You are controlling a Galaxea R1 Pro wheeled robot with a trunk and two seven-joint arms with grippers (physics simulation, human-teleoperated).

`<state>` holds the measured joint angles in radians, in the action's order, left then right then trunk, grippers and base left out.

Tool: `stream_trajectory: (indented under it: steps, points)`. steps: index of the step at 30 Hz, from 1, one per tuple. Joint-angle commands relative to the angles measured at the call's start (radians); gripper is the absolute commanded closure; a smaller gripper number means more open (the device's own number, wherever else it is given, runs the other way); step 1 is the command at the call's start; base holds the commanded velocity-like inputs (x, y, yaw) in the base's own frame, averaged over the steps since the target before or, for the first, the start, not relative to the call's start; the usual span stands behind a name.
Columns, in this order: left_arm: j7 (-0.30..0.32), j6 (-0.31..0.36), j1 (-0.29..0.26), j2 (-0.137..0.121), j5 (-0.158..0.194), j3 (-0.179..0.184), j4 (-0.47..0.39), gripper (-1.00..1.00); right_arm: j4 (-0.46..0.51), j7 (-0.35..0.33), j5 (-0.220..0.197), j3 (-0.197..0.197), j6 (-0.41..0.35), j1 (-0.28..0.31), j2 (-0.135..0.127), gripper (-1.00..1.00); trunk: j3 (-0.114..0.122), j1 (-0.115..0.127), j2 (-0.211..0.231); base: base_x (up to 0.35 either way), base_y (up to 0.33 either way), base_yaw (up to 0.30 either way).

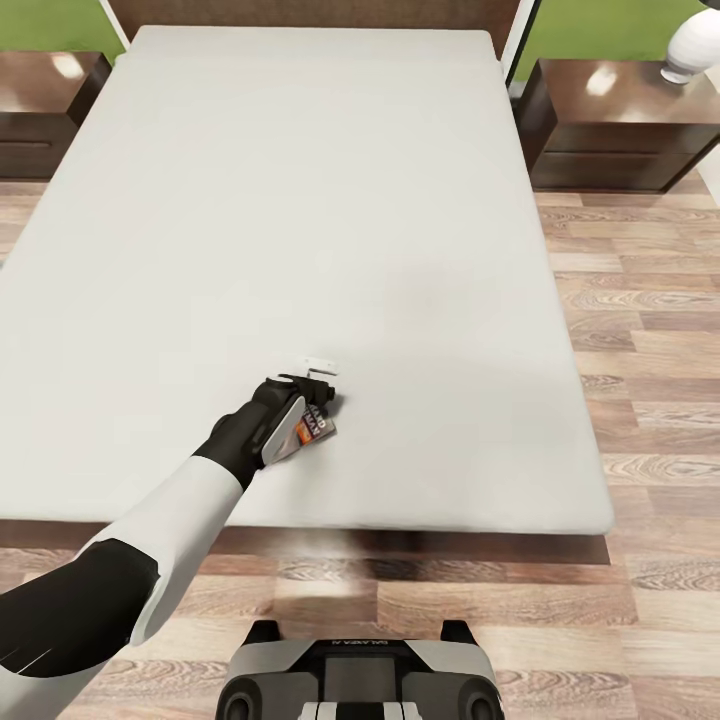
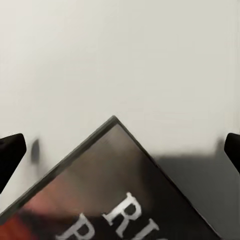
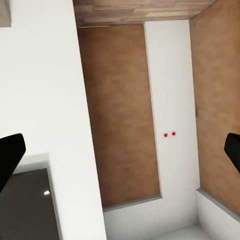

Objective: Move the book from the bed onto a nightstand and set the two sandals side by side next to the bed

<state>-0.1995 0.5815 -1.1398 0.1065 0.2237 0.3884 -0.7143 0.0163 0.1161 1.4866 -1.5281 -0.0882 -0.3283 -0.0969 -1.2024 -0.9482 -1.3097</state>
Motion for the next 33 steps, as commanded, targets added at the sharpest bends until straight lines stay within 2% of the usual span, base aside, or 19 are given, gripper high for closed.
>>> stream_trajectory:
  steps: [1,33]
  points:
    - [-0.011,0.005,0.000,-0.001,0.026,0.003,0.045,-1.00,-0.001,0.004,0.011,-0.007,-0.002,0.000,0.000,-1.00,0.000,0.000,0.000,-0.029,0.007,0.000]
    - [-0.011,0.003,0.000,-0.001,0.026,0.003,0.044,-1.00,-0.001,0.004,0.012,-0.007,-0.002,0.000,0.000,-1.00,0.000,0.000,0.000,-0.041,0.001,0.000]
